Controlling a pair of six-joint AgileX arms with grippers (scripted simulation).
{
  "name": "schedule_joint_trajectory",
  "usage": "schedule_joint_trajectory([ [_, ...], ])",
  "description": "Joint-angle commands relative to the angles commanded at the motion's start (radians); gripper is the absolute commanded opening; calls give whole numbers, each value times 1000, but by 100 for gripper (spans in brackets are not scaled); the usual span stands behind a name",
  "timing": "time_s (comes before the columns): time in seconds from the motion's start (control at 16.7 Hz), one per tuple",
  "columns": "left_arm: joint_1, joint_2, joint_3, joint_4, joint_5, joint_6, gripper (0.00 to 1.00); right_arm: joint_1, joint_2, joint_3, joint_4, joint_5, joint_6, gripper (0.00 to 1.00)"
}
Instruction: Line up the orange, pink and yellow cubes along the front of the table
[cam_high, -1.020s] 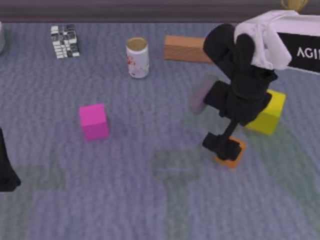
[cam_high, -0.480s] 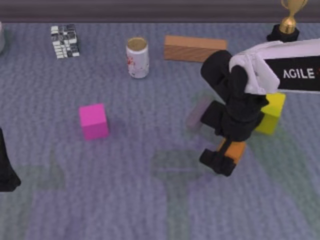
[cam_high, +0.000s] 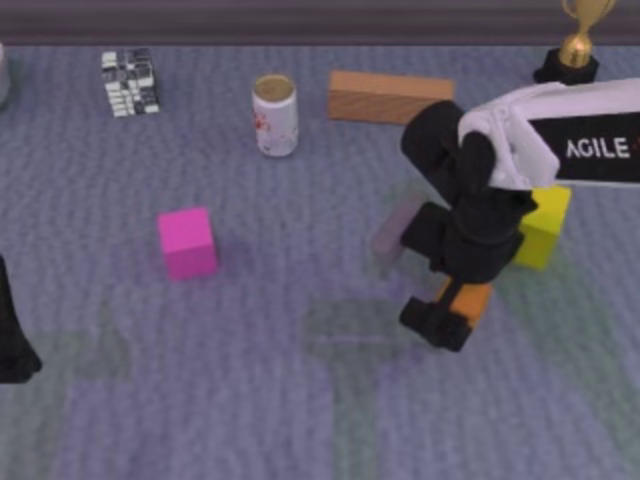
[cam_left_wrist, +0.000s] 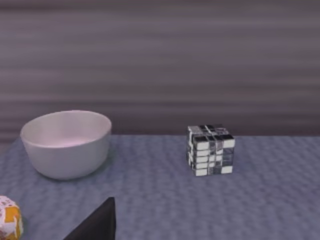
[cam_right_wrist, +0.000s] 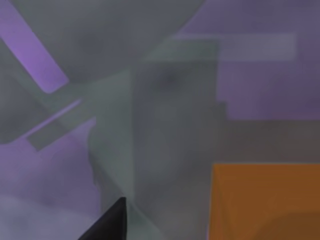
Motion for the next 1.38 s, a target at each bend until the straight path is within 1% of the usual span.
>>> schedule_joint_trajectory([
  [0.36,0,0,0,0,0,0,100,0,0,0,0,0,0,2],
  [0.42,0,0,0,0,0,0,100,0,0,0,0,0,0,0],
  [0.84,0,0,0,0,0,0,100,0,0,0,0,0,0,0],
  [0.9,0,0,0,0,0,0,100,-1,-37,8,-20,-13,10,0],
  [1.02,0,0,0,0,0,0,100,2,-43,23,-38,-13,8,0],
  [1.38,0,0,0,0,0,0,100,8,-123,138,-243,-14,8,0],
])
